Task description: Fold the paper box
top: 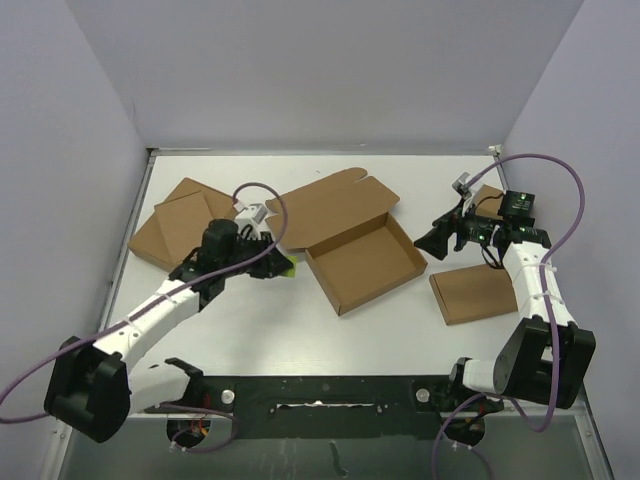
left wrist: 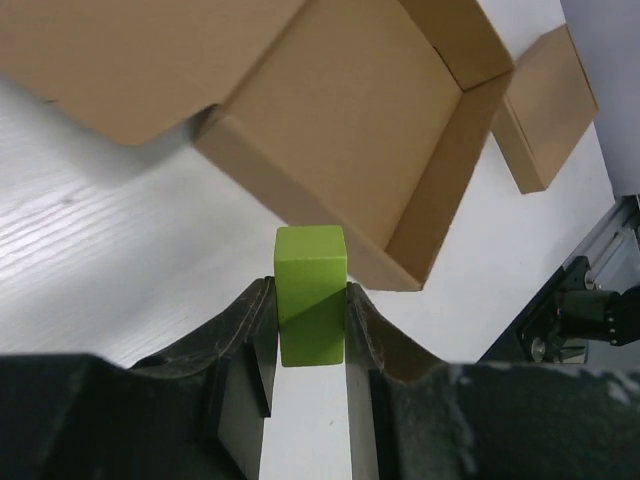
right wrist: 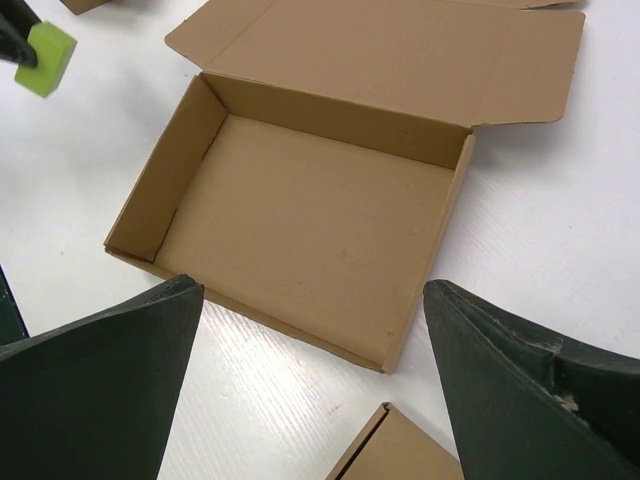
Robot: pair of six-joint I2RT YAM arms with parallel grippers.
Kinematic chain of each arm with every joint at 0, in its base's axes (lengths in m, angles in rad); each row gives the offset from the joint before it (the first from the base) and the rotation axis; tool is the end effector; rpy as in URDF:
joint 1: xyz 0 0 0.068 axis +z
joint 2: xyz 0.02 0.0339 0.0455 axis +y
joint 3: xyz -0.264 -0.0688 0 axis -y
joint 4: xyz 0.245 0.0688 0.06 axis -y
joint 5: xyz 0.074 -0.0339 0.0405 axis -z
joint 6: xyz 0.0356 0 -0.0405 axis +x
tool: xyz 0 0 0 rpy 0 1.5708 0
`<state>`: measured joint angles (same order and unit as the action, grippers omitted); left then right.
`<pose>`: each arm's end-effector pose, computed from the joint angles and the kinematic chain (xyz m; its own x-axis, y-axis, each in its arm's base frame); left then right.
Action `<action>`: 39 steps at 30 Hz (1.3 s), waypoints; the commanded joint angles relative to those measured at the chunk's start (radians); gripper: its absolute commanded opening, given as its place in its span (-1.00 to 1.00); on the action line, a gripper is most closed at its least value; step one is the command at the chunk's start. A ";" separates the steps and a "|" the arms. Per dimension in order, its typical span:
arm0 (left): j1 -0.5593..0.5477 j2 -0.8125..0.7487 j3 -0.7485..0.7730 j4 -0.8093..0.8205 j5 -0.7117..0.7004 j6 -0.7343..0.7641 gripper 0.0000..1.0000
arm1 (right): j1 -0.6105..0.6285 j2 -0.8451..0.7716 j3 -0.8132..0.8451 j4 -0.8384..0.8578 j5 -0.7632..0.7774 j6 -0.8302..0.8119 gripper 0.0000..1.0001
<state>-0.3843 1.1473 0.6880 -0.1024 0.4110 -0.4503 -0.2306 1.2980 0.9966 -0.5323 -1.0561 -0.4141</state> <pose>0.2245 -0.1062 0.2425 -0.7306 -0.1349 -0.6694 0.3767 0.7379 -0.5599 0.2623 -0.0298 0.2845 -0.4760 -0.0917 -0.8747 -0.7085 0.6292 0.3196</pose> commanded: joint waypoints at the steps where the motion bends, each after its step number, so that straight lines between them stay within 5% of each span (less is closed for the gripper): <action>1: -0.206 0.069 0.085 0.190 -0.191 -0.128 -1.00 | -0.010 -0.002 0.001 0.031 -0.024 0.003 0.96; 6: -0.399 0.314 0.349 -0.010 -0.468 -0.081 -1.00 | -0.019 -0.005 0.001 0.031 -0.025 0.003 0.96; 11: -0.507 0.558 0.595 -0.126 -0.600 -0.075 -1.00 | -0.027 -0.008 0.000 0.032 -0.027 0.004 0.96; 20: -0.530 0.868 0.916 -0.249 -0.580 -0.083 -0.97 | -0.040 -0.011 0.003 0.031 -0.027 0.005 0.96; 31: -0.527 0.945 1.015 -0.293 -0.588 -0.094 0.21 | -0.044 -0.008 0.004 0.032 -0.027 0.005 0.96; 39: -0.474 0.701 0.789 -0.060 -0.505 -0.021 0.40 | -0.045 -0.008 0.003 0.032 -0.029 0.004 0.96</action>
<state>-0.9058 2.0621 1.5921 -0.3405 -0.1535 -0.5228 -0.2687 1.3018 0.9966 -0.5312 -1.0569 -0.4114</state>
